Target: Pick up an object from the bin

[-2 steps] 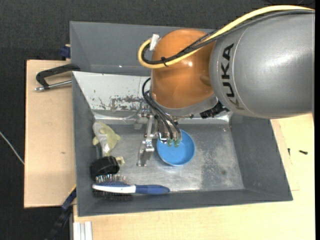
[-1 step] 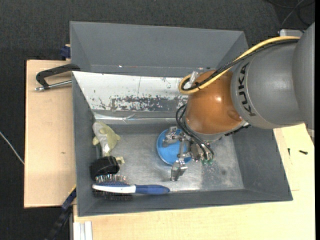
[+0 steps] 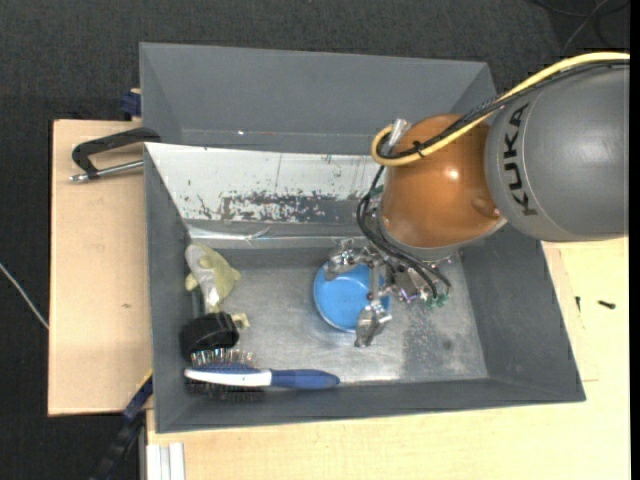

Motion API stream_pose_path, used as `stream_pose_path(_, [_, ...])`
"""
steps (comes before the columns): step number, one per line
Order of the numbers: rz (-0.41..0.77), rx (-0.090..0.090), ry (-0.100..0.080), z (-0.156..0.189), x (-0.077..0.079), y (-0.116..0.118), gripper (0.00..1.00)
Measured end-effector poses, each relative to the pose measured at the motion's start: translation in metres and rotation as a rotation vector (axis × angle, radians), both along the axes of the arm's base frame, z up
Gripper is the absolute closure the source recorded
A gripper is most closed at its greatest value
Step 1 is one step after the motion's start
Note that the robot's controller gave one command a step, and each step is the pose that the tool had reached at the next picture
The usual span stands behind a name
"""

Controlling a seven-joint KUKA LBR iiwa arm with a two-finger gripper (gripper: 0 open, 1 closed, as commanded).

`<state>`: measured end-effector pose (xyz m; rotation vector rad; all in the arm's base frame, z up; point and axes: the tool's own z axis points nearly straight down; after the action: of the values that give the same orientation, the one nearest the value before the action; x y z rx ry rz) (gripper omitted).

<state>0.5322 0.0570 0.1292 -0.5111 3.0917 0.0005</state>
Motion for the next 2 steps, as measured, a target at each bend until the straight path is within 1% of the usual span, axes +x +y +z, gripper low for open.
stream_pose_path(1, [0.265,-0.001,-0.001,-0.0565,0.0086,-0.0305,0.0])
stream_pose_path(2, [0.263,-0.006,0.006,-0.0543,0.0082,-0.0334,1.0])
